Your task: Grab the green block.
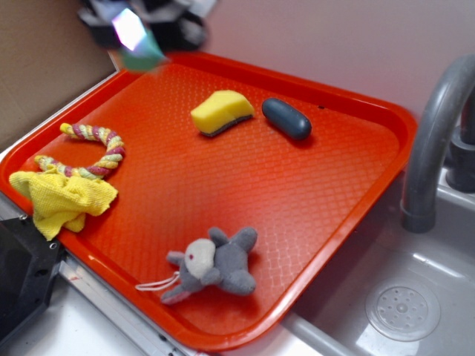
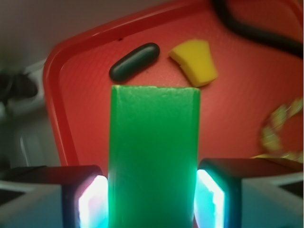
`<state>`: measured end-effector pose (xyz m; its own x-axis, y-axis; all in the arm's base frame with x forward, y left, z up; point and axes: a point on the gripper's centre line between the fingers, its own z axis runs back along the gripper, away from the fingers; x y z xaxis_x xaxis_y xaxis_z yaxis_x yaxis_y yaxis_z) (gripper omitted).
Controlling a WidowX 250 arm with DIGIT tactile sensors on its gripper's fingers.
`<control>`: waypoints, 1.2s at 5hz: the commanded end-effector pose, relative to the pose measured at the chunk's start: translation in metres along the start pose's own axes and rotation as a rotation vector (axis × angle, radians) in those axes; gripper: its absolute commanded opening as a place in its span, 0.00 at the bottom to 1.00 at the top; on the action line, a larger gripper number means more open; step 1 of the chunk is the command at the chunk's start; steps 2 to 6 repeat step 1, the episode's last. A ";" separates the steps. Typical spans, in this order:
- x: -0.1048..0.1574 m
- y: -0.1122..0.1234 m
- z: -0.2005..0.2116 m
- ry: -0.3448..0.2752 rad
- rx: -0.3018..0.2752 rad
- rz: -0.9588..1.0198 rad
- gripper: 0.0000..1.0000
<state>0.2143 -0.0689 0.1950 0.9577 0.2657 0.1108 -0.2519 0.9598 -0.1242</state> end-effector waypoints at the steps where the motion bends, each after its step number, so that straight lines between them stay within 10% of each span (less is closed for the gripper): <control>1: 0.017 0.032 0.025 -0.066 -0.030 0.071 0.00; 6: 0.017 0.032 0.025 -0.066 -0.030 0.071 0.00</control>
